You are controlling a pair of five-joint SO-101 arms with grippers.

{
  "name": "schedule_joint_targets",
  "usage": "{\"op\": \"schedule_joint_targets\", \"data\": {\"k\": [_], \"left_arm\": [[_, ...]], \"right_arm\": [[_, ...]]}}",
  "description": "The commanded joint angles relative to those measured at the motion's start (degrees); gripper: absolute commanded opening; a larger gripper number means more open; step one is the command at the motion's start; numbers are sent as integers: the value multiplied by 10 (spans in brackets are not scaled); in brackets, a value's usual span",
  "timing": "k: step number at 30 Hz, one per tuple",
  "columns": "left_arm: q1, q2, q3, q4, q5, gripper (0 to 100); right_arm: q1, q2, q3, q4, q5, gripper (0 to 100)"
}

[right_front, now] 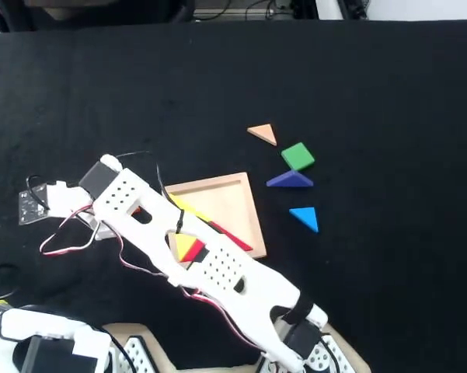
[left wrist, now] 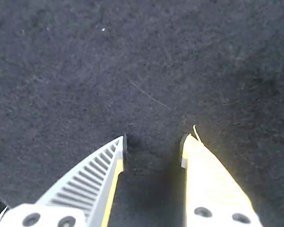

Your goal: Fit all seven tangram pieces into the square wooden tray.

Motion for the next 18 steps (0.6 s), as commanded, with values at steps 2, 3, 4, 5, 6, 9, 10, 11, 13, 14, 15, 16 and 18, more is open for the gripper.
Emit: {"op": "schedule_joint_targets", "data": {"k": [2,3,4,5,6,9,10,11,13,14,15,16,18], "left_arm": [[-10,7,18,-11,4,199],[-10,7,18,-11,4,199],[-10,7,18,-11,4,199],[-10,7,18,-11,4,199],[-10,7,18,-11,4,199],[-10,7,18,-11,4,199],[-10,7,18,-11,4,199],[-9,7,18,-11,4,199],[-7,7,18,-11,4,199],[-7,7,18,-11,4,199],[-7,7,18,-11,4,199],[-7,7,18,-11,4,199],[-7,7,18,-11,4,199]], "right_arm": [[-11,18,-12,0,17,187],[-11,18,-11,0,28,187],[-11,18,-10,0,34,187],[-11,18,-9,1,39,187],[-11,18,-9,3,42,187],[-11,18,-9,10,58,187],[-11,18,-9,14,66,187],[-11,18,-9,17,71,187],[-11,19,-7,21,93,187],[-11,19,-7,27,105,187],[-12,19,-3,33,120,187],[-12,19,1,38,135,187],[-12,19,6,46,149,187]]}}
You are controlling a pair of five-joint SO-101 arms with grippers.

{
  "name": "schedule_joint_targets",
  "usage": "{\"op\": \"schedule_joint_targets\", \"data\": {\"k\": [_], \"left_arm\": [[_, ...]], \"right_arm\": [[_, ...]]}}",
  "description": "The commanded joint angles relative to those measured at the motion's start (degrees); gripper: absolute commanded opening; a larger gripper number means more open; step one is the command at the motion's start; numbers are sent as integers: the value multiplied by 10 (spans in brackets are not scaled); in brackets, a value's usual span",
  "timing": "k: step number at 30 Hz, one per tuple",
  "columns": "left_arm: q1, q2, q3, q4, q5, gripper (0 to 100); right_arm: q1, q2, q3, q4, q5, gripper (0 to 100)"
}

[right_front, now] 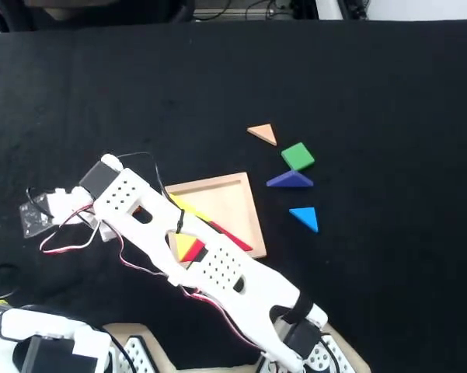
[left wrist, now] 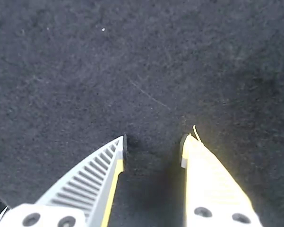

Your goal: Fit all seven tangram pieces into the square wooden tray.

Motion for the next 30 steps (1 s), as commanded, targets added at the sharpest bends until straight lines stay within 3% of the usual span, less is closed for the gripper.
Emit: {"op": "schedule_joint_targets", "data": {"k": [1,7,14,19,25,30], "left_arm": [[-7,7,18,-11,4,199],[-7,7,18,-11,4,199],[-7,7,18,-11,4,199],[-7,7,18,-11,4,199],[-7,7,17,-11,4,199],[-7,7,17,-11,4,199]], "right_arm": [[-13,12,15,25,28,187],[-8,12,41,69,85,187],[32,-44,147,69,85,185],[63,-132,255,68,84,119],[65,-240,292,44,-14,192],[39,-238,292,24,-58,191]]}}
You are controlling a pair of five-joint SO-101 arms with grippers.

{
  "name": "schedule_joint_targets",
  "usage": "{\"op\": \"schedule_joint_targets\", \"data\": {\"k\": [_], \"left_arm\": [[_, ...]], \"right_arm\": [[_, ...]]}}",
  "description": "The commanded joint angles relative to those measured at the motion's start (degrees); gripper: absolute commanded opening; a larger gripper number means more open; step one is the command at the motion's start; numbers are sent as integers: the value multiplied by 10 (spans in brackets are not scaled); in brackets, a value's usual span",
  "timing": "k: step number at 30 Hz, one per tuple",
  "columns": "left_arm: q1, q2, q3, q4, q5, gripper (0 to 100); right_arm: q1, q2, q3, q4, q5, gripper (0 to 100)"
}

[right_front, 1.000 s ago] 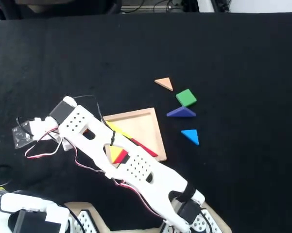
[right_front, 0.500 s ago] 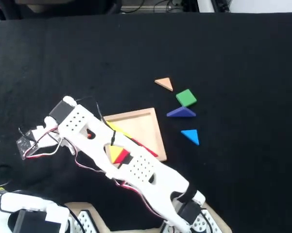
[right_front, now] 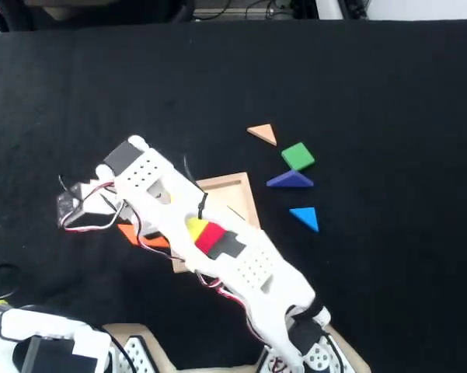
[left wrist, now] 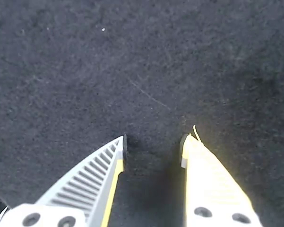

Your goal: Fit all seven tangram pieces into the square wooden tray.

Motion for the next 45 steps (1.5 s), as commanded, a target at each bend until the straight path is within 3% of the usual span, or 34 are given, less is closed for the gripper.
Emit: {"op": "schedule_joint_targets", "data": {"k": [1,9,30,36,41,45], "left_arm": [[-7,7,17,-11,4,199],[-7,7,17,-11,4,199],[-7,7,18,-11,4,199],[-7,7,18,-11,4,199],[-7,7,18,-11,4,199],[-7,7,18,-11,4,199]], "right_arm": [[-26,-29,1,-17,-51,191],[-69,-25,1,-43,-143,193],[-65,34,68,-111,-139,189],[-63,35,68,-113,-105,10],[-41,33,40,-91,-104,10],[-25,33,-82,4,-105,11]]}}
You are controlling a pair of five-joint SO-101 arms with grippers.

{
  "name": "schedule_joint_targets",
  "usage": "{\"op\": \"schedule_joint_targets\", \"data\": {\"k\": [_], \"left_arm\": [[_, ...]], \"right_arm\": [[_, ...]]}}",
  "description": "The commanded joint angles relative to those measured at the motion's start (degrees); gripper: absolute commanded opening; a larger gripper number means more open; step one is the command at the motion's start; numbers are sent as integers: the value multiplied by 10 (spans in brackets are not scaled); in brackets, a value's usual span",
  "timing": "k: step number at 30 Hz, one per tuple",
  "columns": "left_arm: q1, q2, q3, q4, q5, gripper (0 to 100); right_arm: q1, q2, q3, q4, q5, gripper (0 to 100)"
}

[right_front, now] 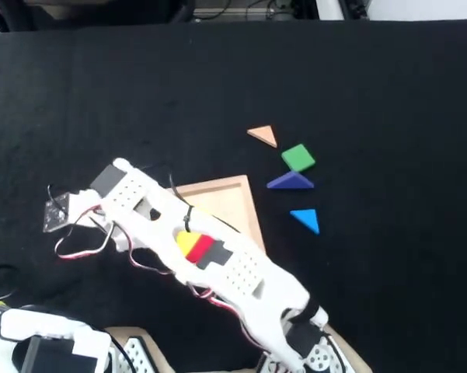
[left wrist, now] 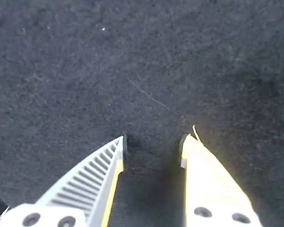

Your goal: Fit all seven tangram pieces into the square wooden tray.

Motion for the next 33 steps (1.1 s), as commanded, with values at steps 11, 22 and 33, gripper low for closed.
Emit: {"op": "schedule_joint_targets", "data": {"k": [11,22,33], "left_arm": [[-7,7,18,-7,4,199],[-7,7,18,-5,4,199],[-7,7,18,-4,4,199]], "right_arm": [[149,-225,-182,97,-228,11],[219,-622,222,91,-333,11],[275,-778,730,-251,-301,11]]}}
